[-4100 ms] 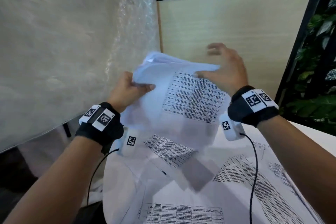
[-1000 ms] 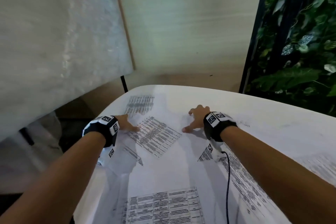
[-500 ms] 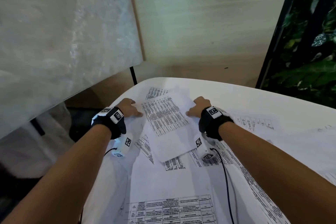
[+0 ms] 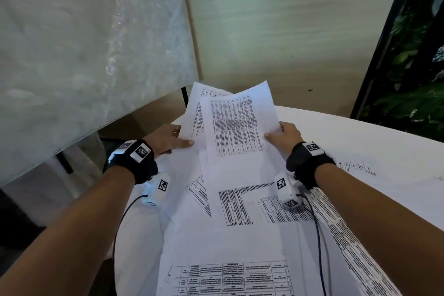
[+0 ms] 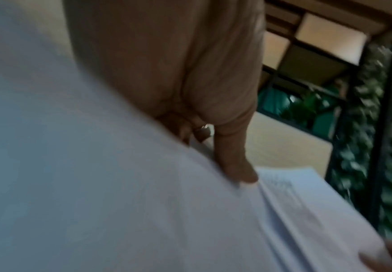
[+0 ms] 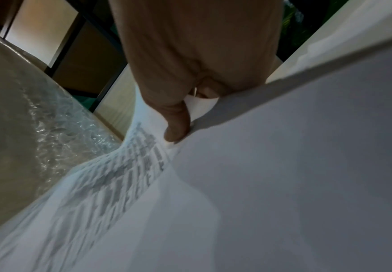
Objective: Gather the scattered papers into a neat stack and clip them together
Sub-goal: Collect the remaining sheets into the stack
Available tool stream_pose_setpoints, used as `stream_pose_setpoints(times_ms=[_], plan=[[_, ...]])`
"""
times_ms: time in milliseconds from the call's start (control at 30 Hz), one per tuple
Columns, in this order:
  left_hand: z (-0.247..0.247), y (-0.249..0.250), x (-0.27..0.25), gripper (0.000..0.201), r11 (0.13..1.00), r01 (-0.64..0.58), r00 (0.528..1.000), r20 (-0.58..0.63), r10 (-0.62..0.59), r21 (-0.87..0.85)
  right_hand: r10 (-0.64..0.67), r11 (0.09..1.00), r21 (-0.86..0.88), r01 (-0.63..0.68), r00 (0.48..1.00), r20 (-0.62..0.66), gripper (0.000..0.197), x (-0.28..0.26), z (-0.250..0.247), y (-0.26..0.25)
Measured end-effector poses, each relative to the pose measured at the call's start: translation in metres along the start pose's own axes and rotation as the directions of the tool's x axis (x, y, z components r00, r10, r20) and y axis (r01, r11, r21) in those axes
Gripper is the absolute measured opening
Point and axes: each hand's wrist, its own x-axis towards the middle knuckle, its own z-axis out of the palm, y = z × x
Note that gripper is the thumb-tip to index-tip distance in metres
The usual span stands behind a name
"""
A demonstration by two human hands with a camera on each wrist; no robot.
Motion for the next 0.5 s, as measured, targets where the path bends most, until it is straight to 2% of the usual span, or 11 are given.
stream_pose_setpoints(times_ms=[67, 133, 167, 233, 267, 367, 400, 467, 500], plan=[[-0.002, 0.005, -0.005, 0.05, 0.997, -0.063, 0.996, -0.072, 0.059, -0.054, -0.016, 0.996, 0.09, 0.015, 1.0, 0.011, 0.045, 0.02, 0.002, 0.02], [-0.001, 0.008, -0.009, 0.04, 0.967, -0.162, 0.981, -0.138, 0.136, -0.196, -0.028, 0.981, 0.193, 0.022, 0.999, 0.027, 0.039, 0.012, 0.001, 0.008], [0.0, 0.01, -0.011, 0.04, 0.942, -0.214, 0.971, -0.16, 0.177, -0.257, -0.03, 0.966, 0.258, 0.018, 0.999, 0.043, 0.032, 0.006, 0.001, -0.001], [0.005, 0.013, -0.015, 0.053, 0.899, -0.294, 0.953, -0.168, 0.251, -0.325, -0.023, 0.918, 0.397, -0.017, 0.995, 0.095, 0.028, 0.001, 0.003, -0.014], [0.008, 0.015, -0.017, 0.059, 0.897, -0.309, 0.95, -0.141, 0.278, -0.316, -0.016, 0.896, 0.443, -0.037, 0.993, 0.116, 0.03, 0.002, 0.006, -0.019], [0.018, 0.025, -0.021, 0.047, 0.917, -0.315, 0.949, -0.114, 0.295, -0.245, -0.002, 0.838, 0.535, -0.109, 0.979, 0.202, 0.039, 0.005, 0.016, -0.036], [0.021, 0.03, -0.023, 0.05, 0.923, -0.3, 0.953, -0.113, 0.281, -0.239, -0.005, 0.832, 0.542, -0.118, 0.975, 0.22, 0.039, 0.006, 0.019, -0.042], [0.021, 0.038, -0.027, 0.053, 0.92, -0.273, 0.961, -0.129, 0.246, -0.281, -0.03, 0.825, 0.56, -0.076, 0.984, 0.178, 0.028, 0.006, 0.027, -0.051], [0.018, 0.039, -0.027, 0.046, 0.9, -0.267, 0.963, -0.132, 0.235, -0.345, -0.039, 0.838, 0.544, -0.031, 0.992, 0.116, 0.022, 0.009, 0.032, -0.055]])
